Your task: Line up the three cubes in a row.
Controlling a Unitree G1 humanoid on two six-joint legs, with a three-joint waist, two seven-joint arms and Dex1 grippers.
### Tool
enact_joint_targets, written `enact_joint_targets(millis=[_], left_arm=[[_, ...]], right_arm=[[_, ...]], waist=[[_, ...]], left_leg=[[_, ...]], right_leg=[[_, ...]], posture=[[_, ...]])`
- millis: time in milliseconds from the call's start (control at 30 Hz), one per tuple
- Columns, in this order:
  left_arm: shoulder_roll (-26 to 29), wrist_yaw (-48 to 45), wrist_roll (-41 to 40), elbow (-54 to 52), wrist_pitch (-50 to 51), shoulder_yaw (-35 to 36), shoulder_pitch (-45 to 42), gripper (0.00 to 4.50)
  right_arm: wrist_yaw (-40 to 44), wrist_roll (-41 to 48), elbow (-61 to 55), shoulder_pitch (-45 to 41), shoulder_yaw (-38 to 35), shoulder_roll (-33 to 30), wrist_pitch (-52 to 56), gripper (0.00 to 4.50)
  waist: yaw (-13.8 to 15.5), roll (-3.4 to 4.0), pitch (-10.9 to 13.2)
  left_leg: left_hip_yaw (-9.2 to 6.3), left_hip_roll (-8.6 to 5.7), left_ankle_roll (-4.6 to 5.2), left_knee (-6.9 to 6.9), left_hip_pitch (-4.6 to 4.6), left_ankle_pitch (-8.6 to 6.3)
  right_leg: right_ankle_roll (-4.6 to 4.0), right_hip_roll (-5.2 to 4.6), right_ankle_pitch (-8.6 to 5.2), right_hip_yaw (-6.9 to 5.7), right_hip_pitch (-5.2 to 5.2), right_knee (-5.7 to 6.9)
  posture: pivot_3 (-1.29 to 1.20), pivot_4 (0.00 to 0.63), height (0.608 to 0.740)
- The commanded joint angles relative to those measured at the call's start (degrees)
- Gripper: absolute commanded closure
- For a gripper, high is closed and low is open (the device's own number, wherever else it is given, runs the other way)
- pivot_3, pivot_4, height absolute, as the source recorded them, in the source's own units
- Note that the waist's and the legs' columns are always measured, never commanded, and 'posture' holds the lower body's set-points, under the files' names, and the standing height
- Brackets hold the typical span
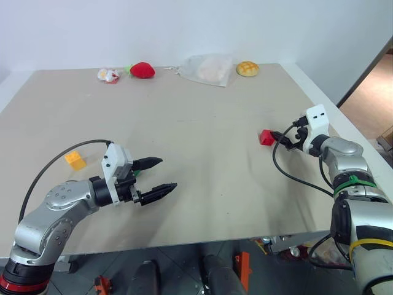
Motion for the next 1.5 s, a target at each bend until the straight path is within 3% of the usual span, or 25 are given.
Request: enact_joint_targets(millis=[33,300,600,1067,1500], left_arm=[[0.2,0.2,-0.9,-1.7,0.1,1.2,-0.3,0.03],[-0.3,-0.2,-0.8,-1.5,-0.9,0.6,-0.7,0.03],[-7.6,2.7,3.0,2.9,-6.2,-0.3,-5.6,0.03],[-9.4,1.7,4.8,5.5,-7.6,-1.8,-7.8,0.03],[-10.2,1.5,5.2,7.4,-8.7,-1.7,-9.3,0.03]], right_arm=[[-0.9,-2.4,0.0,-0.2,1.9,-0.7,-1.6,0.0],[0.2,-3.9,0.5,-0.1,3.7,-1.4,-1.8,0.0],[1.8,-3.9,-0.3,0.3,4.0,-2.1,-1.9,0.0],[7.0,-3.5,-2.7,1.5,4.2,-3.3,-1.2,0.0],[6.7,-3.7,-3.3,2.4,4.3,-3.4,-0.8,0.0]], waist=[[0.0,0.0,0.0],[-0.2,-0.03,0.0],[-0.3,-0.05,0.0],[-0.5,-0.05,0.0],[-0.9,-0.05,0.0]], left_leg=[[0.0,0.0,0.0,0.0,0.0,0.0],[-0.04,-0.02,0.02,0.11,0.15,0.01],[-0.1,-0.12,0.03,0.18,0.46,0.02],[-0.1,-0.14,0.03,0.15,0.5,0.02],[-0.08,-0.15,0.03,0.15,0.51,0.02]], right_leg=[[0.0,0.0,0.0,0.0,0.0,0.0],[0.0,0.0,0.0,0.0,0.23,0.0],[0.01,-0.01,-0.01,0.08,0.66,-0.02],[0.03,-0.01,-0.01,0.1,0.67,-0.02],[0.03,-0.01,-0.01,0.13,0.68,-0.02]], posture=[[0.0,0.15,0.74],[0.0,0.15,0.74],[0.0,0.15,0.74],[0.0,0.15,0.74],[0.0,0.15,0.74]])
